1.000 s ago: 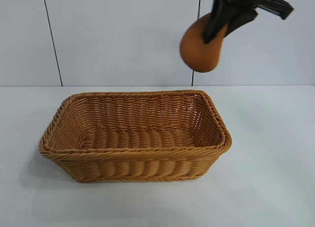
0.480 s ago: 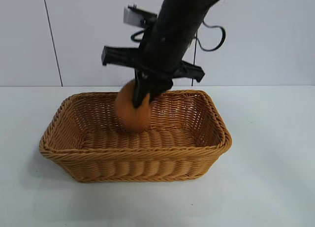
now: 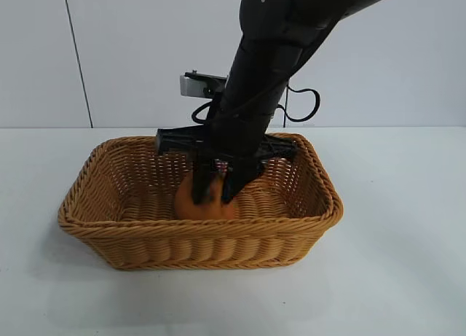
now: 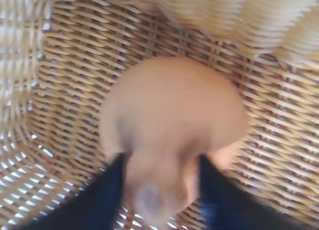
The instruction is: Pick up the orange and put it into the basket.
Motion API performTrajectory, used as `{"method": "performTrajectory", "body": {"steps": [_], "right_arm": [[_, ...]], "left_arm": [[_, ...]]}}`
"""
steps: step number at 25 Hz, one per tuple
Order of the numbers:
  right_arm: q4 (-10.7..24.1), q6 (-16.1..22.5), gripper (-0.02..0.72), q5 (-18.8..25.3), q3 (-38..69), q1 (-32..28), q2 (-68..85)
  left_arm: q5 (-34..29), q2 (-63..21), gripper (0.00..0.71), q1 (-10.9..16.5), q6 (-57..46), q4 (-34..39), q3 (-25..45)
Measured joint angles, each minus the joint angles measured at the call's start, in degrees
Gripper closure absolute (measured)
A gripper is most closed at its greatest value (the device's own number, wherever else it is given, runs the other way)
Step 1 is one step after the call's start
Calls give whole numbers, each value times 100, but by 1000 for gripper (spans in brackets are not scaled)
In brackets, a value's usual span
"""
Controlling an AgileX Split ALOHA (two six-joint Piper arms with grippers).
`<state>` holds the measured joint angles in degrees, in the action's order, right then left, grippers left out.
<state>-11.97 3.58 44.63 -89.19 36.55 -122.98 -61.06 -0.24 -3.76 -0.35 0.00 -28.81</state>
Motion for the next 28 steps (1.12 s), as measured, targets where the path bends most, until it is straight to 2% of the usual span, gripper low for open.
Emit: {"method": "performTrajectory", "body": {"steps": [2,3,4,5,7,9,13,18,22,26,28], "right_arm": [[100,-12,104,191,-167,6,58],[155,-13,66,393,-327,10,66],[214,-17,46,616,-497,12,70],[382,-17,24,1264,-975,17,70],[546,-17,17,2031,-1613,17,73],[775,100,12,2333,-2113,17,114],[965,424,10,2430,-2775,-2,208],[1037,454,10,2470,-2854,-210,208],[1289,428,10,2475,-2854,-809,208],[1642,374,10,2475,-2854,-1849,202],[1647,294,10,2475,-2854,-2358,197]], "left_arm": [[0,0,65,0,0,0,0],[0,0,65,0,0,0,0],[0,0,65,0,0,0,0],[0,0,65,0,0,0,0],[0,0,65,0,0,0,0],[0,0,65,0,0,0,0],[0,0,65,0,0,0,0],[0,0,65,0,0,0,0],[0,0,65,0,0,0,0],[0,0,65,0,0,0,0],[0,0,65,0,0,0,0]]}}
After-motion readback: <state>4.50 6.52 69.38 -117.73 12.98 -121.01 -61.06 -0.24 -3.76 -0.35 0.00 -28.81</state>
